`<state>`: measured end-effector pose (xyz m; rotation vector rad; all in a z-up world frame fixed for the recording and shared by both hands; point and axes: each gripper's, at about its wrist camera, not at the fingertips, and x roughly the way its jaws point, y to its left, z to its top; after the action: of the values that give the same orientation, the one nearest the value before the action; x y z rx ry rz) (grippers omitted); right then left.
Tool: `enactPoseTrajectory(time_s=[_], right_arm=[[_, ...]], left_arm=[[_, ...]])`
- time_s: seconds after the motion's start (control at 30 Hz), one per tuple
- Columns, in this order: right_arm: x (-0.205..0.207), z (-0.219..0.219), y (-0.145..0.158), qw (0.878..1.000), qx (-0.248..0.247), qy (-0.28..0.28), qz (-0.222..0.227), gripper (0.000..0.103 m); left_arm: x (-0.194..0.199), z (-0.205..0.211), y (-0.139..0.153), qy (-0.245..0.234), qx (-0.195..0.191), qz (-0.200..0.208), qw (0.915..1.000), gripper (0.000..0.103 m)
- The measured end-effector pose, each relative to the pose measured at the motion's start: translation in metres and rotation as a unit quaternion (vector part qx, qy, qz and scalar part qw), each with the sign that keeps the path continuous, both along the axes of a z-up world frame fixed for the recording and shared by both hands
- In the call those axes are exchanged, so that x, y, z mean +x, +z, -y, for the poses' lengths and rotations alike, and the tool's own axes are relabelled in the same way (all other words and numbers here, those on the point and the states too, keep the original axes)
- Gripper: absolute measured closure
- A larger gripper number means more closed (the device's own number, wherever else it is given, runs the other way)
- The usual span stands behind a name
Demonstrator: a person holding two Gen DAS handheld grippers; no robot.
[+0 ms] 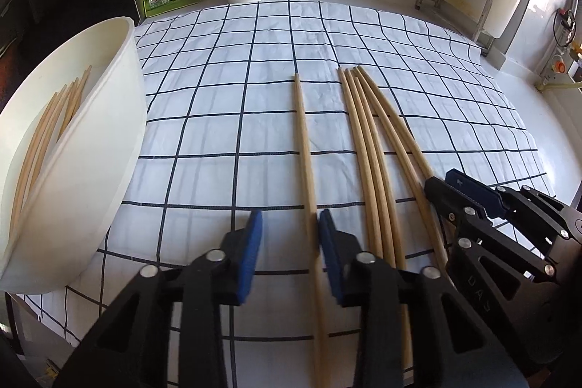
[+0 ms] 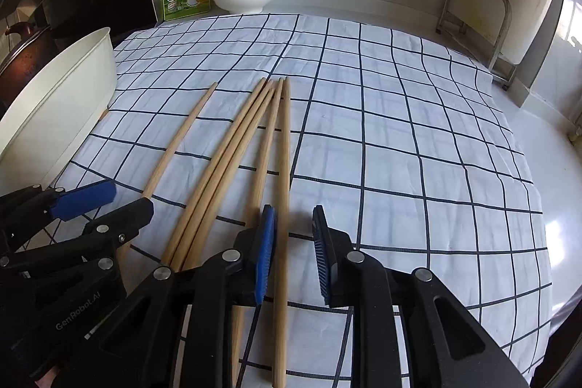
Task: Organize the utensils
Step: 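Close the right tool on a chopstick while the left tool grasps another chopstick, then lift the right tool's chopstick over the white basin while the left tool carries its chopstick alongside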
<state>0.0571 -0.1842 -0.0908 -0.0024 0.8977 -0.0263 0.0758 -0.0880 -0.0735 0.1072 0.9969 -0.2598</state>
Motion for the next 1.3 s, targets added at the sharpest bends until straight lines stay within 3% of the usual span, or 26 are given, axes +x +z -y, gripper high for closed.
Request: enactPoseTrajectory(time_s=[0.03, 0.07, 0.37, 0.6, 0.93, 1.3], right_arm=[[0.0, 0.0, 0.0, 1.0, 0.0, 0.001, 0.0, 0.097], [0.0, 0.0, 0.0, 1.0, 0.002, 0.001, 0.0, 0.097], [-0.006, 0.018, 0.006, 0.997, 0.076, -0.014, 0.004, 0.097], [-0.013, 0.02, 0.02, 0.995, 0.098, -0.019, 0.017, 0.097], [-0.002, -0.016, 0.058, 0.992, 0.112, 0.026, 0.054, 0.097], [0.04, -0.116, 0.098, 0.982, 0.132, 0.113, 0.079, 0.097]], left_arm=[[0.0, 0.0, 0.0, -0.002, -0.002, -0.002, 1.0, 0.087], [0.0, 0.0, 0.0, -0.004, -0.007, -0.006, 1.0, 0.096], [0.0, -0.004, 0.004, -0.015, -0.047, -0.028, 0.9984, 0.096], [-0.004, -0.008, 0.019, -0.023, -0.06, -0.021, 0.9977, 0.096], [-0.003, -0.05, 0.071, 0.0, -0.076, 0.044, 0.9962, 0.096], [0.017, -0.138, 0.116, 0.06, -0.03, 0.125, 0.9899, 0.096]])
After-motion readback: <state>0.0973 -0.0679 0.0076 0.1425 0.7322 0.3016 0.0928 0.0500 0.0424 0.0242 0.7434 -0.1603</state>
